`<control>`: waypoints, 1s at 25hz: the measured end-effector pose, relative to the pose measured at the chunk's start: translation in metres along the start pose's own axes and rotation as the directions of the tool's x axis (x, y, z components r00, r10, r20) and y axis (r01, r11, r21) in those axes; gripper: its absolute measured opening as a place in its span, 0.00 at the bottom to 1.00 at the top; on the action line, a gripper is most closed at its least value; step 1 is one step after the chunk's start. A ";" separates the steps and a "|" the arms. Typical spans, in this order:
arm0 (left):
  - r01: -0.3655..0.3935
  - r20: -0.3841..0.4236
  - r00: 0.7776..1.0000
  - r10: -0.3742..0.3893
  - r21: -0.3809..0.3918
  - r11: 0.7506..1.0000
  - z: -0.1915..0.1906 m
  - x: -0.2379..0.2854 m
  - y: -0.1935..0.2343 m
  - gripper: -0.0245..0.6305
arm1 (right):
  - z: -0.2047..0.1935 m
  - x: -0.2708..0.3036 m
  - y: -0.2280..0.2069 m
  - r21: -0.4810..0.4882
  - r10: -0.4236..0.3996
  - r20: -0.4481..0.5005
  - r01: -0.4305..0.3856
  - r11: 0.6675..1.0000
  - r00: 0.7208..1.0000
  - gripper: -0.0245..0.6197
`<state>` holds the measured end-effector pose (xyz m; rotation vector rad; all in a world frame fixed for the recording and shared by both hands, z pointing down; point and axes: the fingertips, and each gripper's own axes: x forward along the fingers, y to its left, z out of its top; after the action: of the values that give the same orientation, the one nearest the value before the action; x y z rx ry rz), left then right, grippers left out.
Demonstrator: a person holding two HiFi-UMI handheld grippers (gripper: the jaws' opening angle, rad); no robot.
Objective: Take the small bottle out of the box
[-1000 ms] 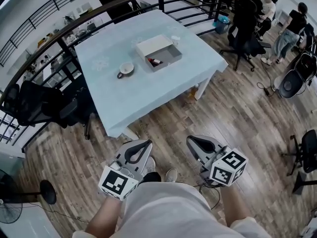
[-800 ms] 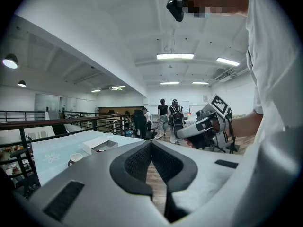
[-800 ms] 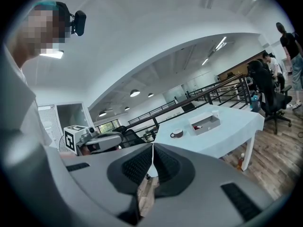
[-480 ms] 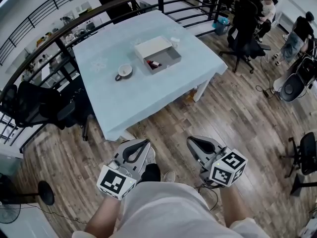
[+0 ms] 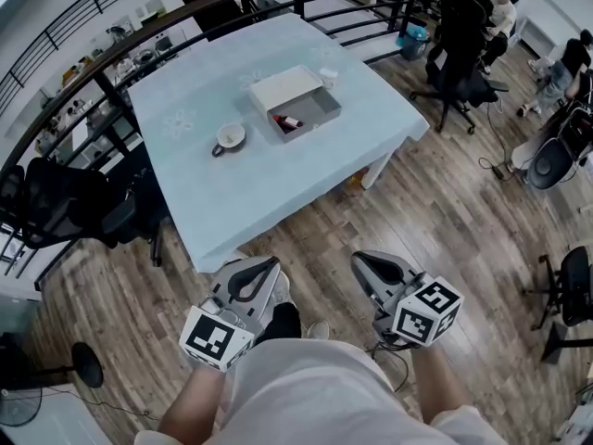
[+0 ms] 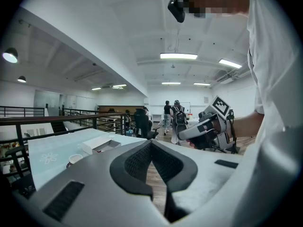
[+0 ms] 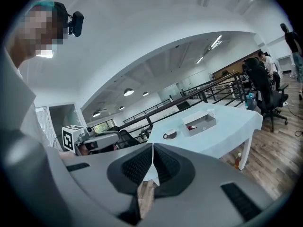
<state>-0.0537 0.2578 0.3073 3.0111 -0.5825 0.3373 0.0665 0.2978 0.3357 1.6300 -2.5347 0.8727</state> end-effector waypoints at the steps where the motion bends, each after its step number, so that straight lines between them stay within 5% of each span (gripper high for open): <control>1: 0.001 0.001 1.000 -0.001 -0.002 1.000 0.000 0.004 0.006 0.07 | 0.003 0.005 -0.003 -0.001 -0.004 -0.001 0.004 1.000 1.000 0.07; 25: 0.050 -0.011 0.999 -0.051 -0.041 0.998 0.004 0.078 0.168 0.07 | 0.073 0.147 -0.062 0.016 -0.070 -0.031 0.071 0.997 0.997 0.07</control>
<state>-0.0451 0.0735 0.3233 2.9773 -0.5049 0.3359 0.0721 0.1226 0.3450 1.6864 -2.4405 0.9085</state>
